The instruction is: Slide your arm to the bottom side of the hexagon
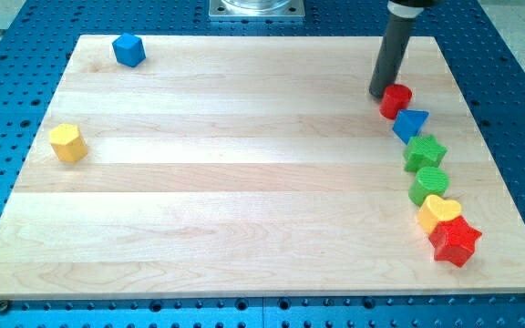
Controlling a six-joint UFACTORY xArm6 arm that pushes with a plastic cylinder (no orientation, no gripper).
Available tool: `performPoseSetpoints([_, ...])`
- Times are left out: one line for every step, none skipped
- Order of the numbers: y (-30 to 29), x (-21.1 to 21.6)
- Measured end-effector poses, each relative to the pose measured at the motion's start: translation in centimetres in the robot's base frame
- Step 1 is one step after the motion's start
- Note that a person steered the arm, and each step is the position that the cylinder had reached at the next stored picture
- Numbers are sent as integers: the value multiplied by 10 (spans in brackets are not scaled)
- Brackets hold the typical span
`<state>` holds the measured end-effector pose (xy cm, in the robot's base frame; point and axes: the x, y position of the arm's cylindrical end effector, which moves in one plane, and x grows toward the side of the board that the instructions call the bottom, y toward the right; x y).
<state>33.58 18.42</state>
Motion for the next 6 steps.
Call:
performPoseSetpoints([3, 3])
performPoseSetpoints([-31, 3])
performPoseSetpoints([-110, 40])
performPoseSetpoints([-165, 138])
performPoseSetpoints([-279, 200])
performPoseSetpoints([-388, 191])
